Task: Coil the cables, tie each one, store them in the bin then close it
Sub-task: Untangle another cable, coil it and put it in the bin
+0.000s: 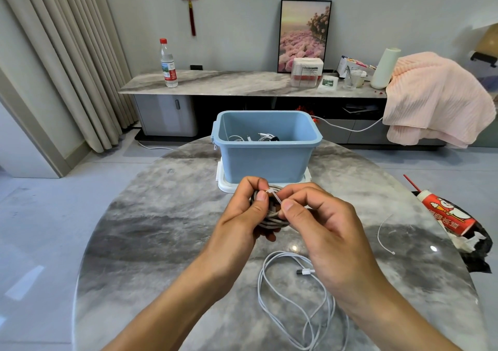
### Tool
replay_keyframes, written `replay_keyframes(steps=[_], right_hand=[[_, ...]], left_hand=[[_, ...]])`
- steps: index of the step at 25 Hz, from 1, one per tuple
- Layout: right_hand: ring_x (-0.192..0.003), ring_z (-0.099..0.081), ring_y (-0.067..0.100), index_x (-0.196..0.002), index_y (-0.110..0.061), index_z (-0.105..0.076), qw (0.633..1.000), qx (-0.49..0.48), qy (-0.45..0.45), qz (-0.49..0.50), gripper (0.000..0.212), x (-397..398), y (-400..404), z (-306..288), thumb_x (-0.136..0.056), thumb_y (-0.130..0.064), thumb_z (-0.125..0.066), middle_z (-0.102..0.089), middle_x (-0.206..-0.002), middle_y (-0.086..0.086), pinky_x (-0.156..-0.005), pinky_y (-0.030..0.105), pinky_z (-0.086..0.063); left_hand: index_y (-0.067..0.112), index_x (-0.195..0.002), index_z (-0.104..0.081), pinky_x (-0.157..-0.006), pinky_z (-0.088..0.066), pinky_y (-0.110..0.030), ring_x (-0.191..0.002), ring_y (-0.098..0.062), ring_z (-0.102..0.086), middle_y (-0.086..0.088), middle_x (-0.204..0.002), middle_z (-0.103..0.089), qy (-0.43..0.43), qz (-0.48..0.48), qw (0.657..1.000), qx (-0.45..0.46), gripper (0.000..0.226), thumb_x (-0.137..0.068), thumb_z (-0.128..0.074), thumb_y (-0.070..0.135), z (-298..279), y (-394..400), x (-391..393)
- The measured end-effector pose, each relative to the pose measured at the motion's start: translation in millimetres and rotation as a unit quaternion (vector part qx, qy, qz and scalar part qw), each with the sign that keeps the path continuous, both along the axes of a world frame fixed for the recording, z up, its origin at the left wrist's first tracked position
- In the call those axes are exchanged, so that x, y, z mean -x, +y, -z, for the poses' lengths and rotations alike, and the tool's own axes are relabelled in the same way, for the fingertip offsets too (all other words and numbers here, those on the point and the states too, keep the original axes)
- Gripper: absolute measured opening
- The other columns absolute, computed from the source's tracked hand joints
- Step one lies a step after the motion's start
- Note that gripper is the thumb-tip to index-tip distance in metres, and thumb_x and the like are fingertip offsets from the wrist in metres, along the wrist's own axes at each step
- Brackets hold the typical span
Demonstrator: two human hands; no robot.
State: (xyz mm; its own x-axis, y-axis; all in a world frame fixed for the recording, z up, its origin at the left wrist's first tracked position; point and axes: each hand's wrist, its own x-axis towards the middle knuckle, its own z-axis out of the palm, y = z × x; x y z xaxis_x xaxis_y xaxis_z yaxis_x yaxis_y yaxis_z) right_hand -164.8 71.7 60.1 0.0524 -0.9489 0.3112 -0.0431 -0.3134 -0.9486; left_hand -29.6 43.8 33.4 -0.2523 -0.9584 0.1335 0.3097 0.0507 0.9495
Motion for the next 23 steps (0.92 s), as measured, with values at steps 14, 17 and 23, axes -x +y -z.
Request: replay_keyframes(steps=[14,17,23], right_hand=[[-0.084,-0.066,0.012,-0.082,-0.008,-0.072,1.0,0.015,0.019,0.01,0.019,-1.8,-0.4,0.8,-0.095,-0.004,-0.059,-0.068,-0.09,-0.003,-0.067,0.014,-0.051],[-0.08,-0.066,0.009,-0.081,-0.007,-0.072,1.0,0.015,0.017,0.011,0.018,-1.6,-0.3,0.3,-0.095,-0.003,-0.06,-0.067,-0.089,-0.003,-0.066,0.012,-0.05],[-0.088,-0.067,0.017,-0.083,-0.019,-0.072,0.997,0.029,0.056,0.048,0.016,-0.2,-3.3,6.7,-0.096,-0.014,-0.063,-0.069,-0.087,-0.004,-0.075,0.026,-0.053]], left_hand=[[0.021,-0.095,-0.049,-0.063,-0.041,-0.026,-0.07,-0.011,-0.049,0.005,-0.078,-0.057,-0.014,0.011,1.0,0.012,0.009,-0.092,-0.044,0.028,0.0,0.3,-1.2],[0.022,-0.094,-0.049,-0.063,-0.041,-0.027,-0.07,-0.012,-0.049,0.005,-0.078,-0.056,-0.018,0.007,1.0,0.012,0.009,-0.092,-0.045,0.029,0.3,0.2,-0.9],[0.026,-0.088,-0.052,-0.065,-0.04,-0.028,-0.07,-0.011,-0.047,0.007,-0.077,-0.052,-0.049,0.011,0.998,0.039,0.009,-0.093,-0.045,0.03,0.0,-0.1,-0.2]])
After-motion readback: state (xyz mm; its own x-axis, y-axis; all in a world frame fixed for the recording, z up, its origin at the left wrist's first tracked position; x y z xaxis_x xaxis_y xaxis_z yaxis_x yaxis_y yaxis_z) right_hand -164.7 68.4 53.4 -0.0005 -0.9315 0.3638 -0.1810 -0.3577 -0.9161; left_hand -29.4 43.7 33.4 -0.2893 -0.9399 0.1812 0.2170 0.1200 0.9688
